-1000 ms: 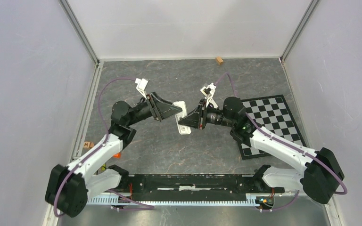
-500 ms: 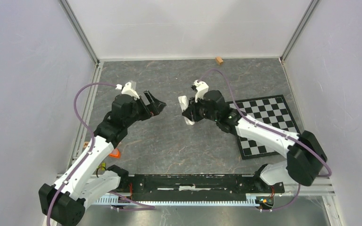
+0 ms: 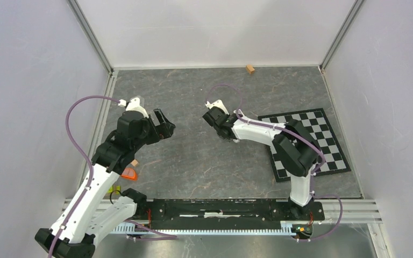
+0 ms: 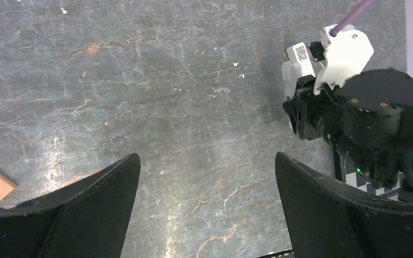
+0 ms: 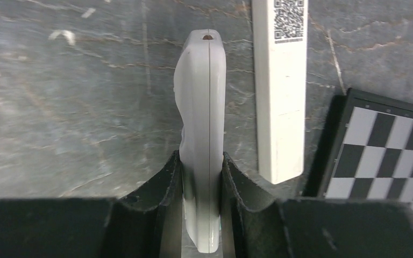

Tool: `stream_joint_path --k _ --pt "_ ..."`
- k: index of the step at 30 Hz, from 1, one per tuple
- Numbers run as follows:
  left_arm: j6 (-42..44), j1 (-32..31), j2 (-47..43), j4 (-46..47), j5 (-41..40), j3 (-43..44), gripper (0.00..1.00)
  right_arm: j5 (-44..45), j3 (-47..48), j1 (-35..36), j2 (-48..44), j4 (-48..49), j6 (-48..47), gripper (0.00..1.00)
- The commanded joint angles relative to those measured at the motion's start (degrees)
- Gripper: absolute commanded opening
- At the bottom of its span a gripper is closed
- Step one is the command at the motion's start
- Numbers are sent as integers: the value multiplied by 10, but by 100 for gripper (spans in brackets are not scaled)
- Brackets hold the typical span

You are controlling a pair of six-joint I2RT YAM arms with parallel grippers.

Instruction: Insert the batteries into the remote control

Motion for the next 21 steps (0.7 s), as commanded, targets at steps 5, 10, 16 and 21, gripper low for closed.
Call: stream_joint_path --k 5,10,16,21 --pt "54 2 -12 -59 -5 45 100 97 61 2 59 -67 -29 12" --pt "54 3 -11 -72 6 56 100 46 59 2 64 -63 -30 31" --pt "75 2 -8 -84 34 73 100 -68 21 2 17 -14 -27 54" --pt "85 3 -8 -97 35 83 100 -129 -17 2 -48 22 -13 58"
